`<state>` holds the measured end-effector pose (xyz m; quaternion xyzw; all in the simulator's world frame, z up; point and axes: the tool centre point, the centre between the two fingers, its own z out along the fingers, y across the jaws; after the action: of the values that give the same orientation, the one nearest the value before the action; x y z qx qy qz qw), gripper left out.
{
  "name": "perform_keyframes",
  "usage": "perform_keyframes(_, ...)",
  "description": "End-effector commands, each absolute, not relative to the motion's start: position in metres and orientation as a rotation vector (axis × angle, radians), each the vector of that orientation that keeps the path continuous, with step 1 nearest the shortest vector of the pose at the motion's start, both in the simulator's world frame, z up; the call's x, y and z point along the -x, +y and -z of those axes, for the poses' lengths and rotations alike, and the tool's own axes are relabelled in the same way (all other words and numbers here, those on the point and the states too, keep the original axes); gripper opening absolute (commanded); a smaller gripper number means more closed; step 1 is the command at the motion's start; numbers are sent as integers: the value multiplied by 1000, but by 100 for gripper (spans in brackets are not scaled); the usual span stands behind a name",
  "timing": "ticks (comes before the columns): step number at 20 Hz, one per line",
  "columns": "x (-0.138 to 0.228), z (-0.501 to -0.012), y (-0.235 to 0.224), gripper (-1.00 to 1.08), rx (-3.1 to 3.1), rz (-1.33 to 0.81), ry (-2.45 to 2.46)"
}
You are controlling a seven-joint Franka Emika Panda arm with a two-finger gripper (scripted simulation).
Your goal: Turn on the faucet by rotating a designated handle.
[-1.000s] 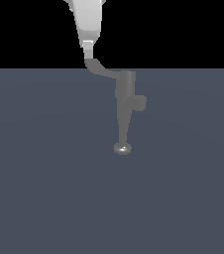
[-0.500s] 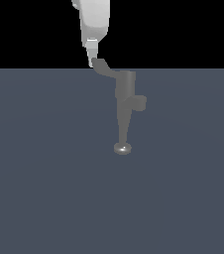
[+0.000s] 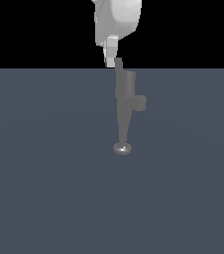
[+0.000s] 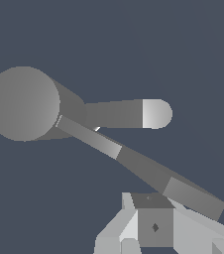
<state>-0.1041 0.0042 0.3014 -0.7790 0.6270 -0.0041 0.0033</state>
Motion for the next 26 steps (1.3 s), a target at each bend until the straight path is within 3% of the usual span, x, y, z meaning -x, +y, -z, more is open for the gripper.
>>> perform_keyframes(1,114,-299,-14,-100,2431,1,1988)
perform_keyframes(5,114,-301,-12,-100,2439,10,1971)
perform_keyframes(22,99,-298,-104,-100,2432,1,1988)
perform_keyframes(26,91,-301,-88,-100,2458,6,1950)
